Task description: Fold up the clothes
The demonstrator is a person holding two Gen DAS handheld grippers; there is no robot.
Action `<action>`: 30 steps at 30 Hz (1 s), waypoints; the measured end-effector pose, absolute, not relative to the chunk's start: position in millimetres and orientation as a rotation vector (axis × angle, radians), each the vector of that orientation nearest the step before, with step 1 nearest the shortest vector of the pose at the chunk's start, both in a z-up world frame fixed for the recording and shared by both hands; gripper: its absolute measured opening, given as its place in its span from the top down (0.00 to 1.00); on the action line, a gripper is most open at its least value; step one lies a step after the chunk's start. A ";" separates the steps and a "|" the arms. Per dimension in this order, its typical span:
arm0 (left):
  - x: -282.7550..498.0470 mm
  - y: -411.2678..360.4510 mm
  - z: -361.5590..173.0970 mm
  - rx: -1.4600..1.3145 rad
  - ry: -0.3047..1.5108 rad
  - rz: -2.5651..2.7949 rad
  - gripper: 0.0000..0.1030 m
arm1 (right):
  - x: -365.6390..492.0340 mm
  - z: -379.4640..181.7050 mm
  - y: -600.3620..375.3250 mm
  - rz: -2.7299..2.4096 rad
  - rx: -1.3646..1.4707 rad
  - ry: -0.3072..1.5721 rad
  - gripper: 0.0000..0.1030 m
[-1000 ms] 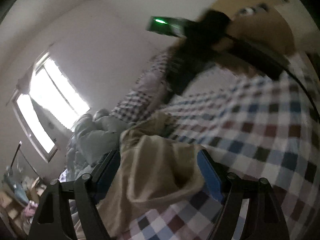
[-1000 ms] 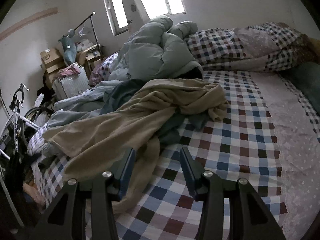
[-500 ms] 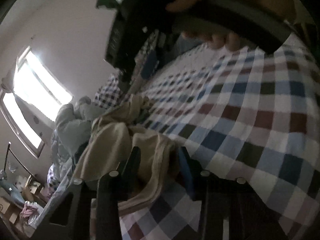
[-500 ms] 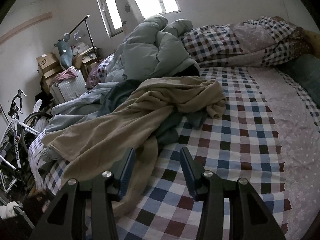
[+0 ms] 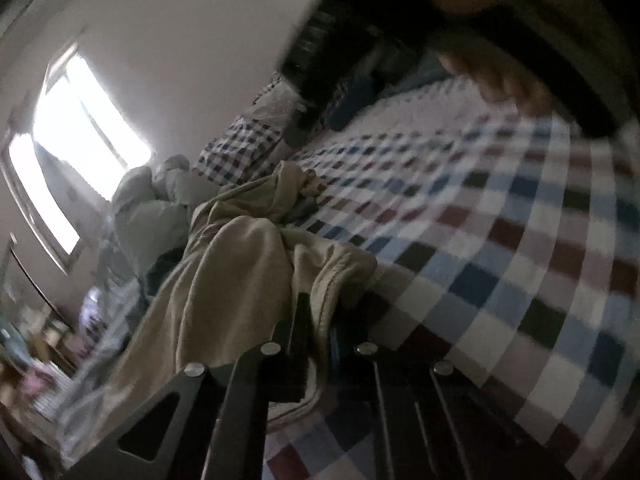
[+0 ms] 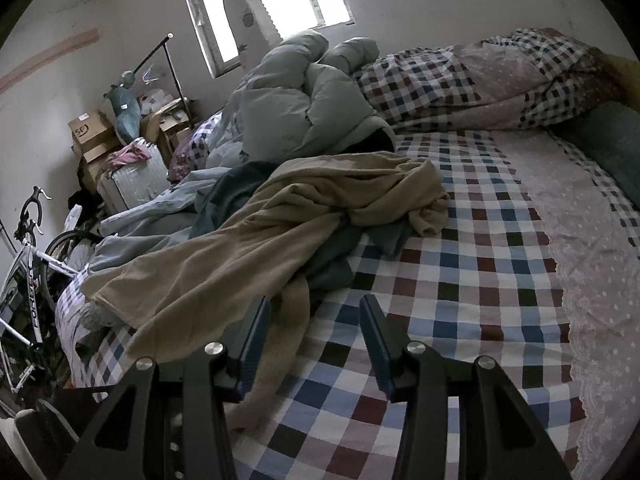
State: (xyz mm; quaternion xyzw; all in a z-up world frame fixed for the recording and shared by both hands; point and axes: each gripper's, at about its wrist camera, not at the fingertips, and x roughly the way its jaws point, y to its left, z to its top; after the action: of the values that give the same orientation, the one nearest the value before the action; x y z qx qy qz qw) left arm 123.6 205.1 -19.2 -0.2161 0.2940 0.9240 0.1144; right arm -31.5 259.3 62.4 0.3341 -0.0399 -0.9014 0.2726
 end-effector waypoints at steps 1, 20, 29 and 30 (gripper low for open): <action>123.5 202.1 -15.2 -0.631 0.823 2.715 0.94 | -31.4 62.4 259.4 -2.430 0.900 -0.105 0.52; 128.6 91.0 72.9 -0.451 0.046 2.876 0.96 | -36.6 45.3 242.9 -2.459 0.974 0.047 0.52; 132.2 48.8 88.3 -0.382 -0.039 2.990 0.97 | -38.5 40.9 232.6 -2.440 0.983 0.069 0.52; 132.9 45.3 90.3 -0.369 -0.042 3.007 0.97 | -38.7 40.5 230.9 -2.437 0.983 0.071 0.52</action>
State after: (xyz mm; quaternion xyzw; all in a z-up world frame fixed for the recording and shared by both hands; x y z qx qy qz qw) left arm 132.9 45.3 90.3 -0.1214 -0.0139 0.9909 0.0559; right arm -38.7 230.9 40.5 0.3617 0.0262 -0.8967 0.2537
